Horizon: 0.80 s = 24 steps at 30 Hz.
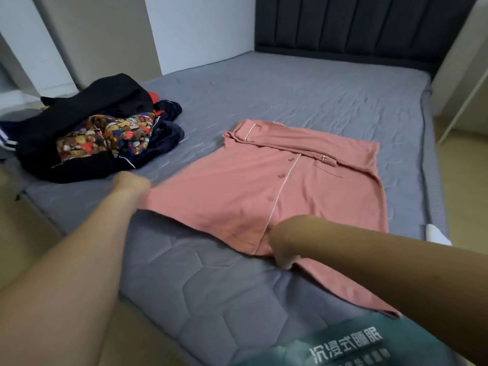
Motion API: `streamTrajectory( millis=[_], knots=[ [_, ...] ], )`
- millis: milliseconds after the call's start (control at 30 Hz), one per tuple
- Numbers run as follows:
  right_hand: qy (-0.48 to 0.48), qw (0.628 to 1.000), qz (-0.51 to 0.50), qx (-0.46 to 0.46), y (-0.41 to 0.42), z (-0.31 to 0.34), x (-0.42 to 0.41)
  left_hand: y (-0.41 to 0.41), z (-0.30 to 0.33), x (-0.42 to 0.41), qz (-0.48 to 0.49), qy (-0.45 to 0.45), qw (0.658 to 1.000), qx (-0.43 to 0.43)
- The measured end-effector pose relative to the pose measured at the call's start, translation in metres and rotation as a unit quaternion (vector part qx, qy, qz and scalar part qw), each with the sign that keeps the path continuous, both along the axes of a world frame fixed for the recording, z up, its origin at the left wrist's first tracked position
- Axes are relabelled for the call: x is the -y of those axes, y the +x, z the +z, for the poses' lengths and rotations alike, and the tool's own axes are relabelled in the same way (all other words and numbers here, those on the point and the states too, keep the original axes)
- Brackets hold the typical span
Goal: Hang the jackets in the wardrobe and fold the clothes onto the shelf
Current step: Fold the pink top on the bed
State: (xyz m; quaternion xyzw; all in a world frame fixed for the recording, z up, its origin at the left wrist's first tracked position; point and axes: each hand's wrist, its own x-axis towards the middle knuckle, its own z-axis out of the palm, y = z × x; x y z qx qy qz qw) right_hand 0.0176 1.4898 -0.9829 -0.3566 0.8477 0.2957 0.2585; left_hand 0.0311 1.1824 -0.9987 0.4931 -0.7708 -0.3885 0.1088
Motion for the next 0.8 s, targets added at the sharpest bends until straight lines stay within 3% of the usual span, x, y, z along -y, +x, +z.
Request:
streamTrajectory(
  millis=[33,67,100,167,233,267,300,333,400,467,500,533,567,600,667,733,800],
  knots=[
    [-0.001,1.0,0.013,-0.009,-0.005,-0.001,-0.001,0.01,-0.004,0.002,0.005,-0.121,0.989,0.079],
    [0.001,1.0,0.018,-0.006,-0.011,0.001,-0.003,0.018,-0.007,-0.003,-0.023,-0.243,0.964,0.103],
    [0.0,1.0,0.014,0.005,-0.018,0.003,-0.005,0.024,-0.008,-0.017,-0.098,-0.322,0.94,0.058],
    [-0.035,0.996,-0.051,0.064,-0.031,0.008,-0.009,0.027,-0.009,-0.059,-0.343,-0.285,0.894,-0.047],
    [-0.086,0.978,-0.147,0.121,-0.04,0.013,-0.014,0.02,-0.018,-0.101,-0.523,-0.226,0.82,0.042],
    [-0.073,0.974,-0.162,0.137,-0.043,0.014,-0.015,0.017,-0.026,-0.115,-0.554,-0.254,0.786,0.105],
    [-0.059,0.976,-0.171,0.125,-0.047,0.011,-0.017,0.014,-0.033,-0.121,-0.552,-0.29,0.77,0.136],
    [-0.039,0.982,-0.155,0.104,-0.052,0.011,-0.02,0.009,-0.035,-0.121,-0.528,-0.315,0.777,0.133],
    [-0.072,0.982,-0.146,0.092,-0.066,0.011,-0.028,-0.006,-0.027,-0.116,-0.476,-0.303,0.818,0.11],
    [-0.169,0.959,-0.19,0.13,-0.088,0.015,-0.037,-0.019,-0.012,-0.111,-0.474,-0.095,0.864,0.138],
    [-0.221,0.944,-0.208,0.133,-0.101,0.016,-0.042,-0.025,-0.006,-0.114,-0.483,0.037,0.86,0.161],
    [-0.224,0.95,-0.189,0.106,-0.113,0.016,-0.048,-0.032,0.001,-0.12,-0.506,0.08,0.836,0.196],
    [-0.212,0.956,-0.19,0.073,-0.124,0.017,-0.051,-0.039,0.005,-0.128,-0.553,0.04,0.798,0.236],
    [-0.205,0.961,-0.183,0.039,-0.134,0.017,-0.054,-0.043,0.003,-0.136,-0.581,-0.054,0.758,0.292],
    [-0.213,0.963,-0.161,0.028,-0.153,0.018,-0.061,-0.051,-0.005,-0.146,-0.591,-0.264,0.7,0.302],
    [-0.204,0.97,-0.131,0.025,-0.171,0.02,-0.068,-0.07,0.003,-0.146,-0.573,-0.341,0.702,0.251],
    [-0.211,0.97,-0.117,0.015,-0.186,0.026,-0.077,-0.1,0.023,-0.136,-0.531,-0.367,0.699,0.307]
  ],
)
